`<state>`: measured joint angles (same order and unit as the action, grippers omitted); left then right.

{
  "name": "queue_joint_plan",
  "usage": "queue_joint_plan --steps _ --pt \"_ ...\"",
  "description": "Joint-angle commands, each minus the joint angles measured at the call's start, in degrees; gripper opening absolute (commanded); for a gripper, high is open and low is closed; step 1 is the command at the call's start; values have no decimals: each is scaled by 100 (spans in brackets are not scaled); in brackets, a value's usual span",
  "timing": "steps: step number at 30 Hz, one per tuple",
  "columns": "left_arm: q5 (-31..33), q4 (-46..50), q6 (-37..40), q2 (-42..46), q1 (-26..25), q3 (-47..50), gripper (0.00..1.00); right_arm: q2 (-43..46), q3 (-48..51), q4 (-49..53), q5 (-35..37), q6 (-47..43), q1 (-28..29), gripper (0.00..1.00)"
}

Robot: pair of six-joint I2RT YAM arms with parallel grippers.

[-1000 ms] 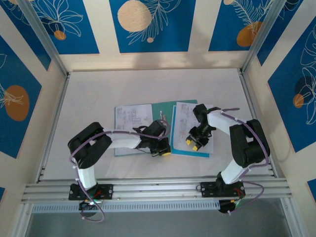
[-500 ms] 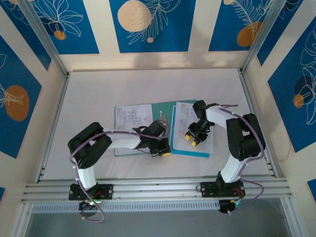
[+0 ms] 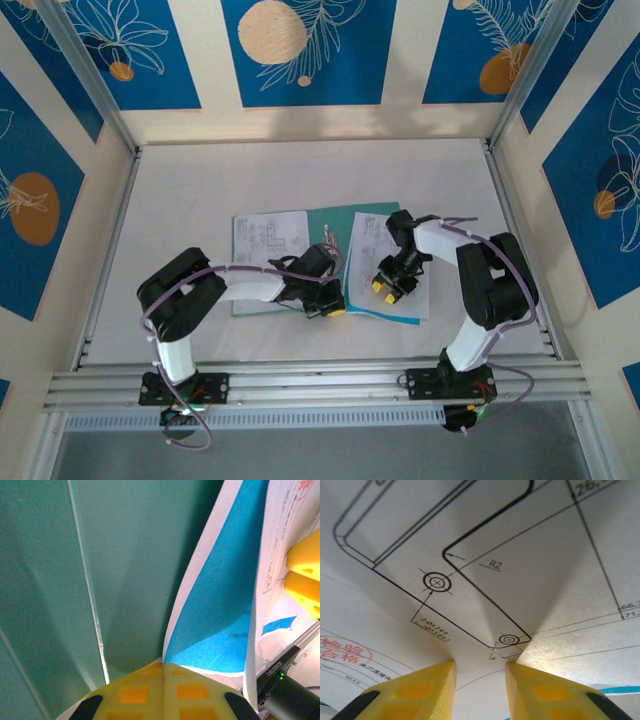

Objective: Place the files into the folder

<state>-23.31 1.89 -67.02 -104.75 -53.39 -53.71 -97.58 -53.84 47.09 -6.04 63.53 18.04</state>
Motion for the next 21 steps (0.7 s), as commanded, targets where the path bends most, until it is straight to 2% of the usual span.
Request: queue_joint_plan --steps 1,13,19,21 --pt "133 90 28 163 -54 64 0 98 84 149 40 82 34 34" --pt "99 167 25 282 -58 72 0 48 63 165 -101 264 7 34" --pt "212 98 -69 536 -58 154 18 -28 85 200 -56 279 8 33" --pt "252 24 -109 623 -58 160 20 -30 80 204 -46 278 8 33"
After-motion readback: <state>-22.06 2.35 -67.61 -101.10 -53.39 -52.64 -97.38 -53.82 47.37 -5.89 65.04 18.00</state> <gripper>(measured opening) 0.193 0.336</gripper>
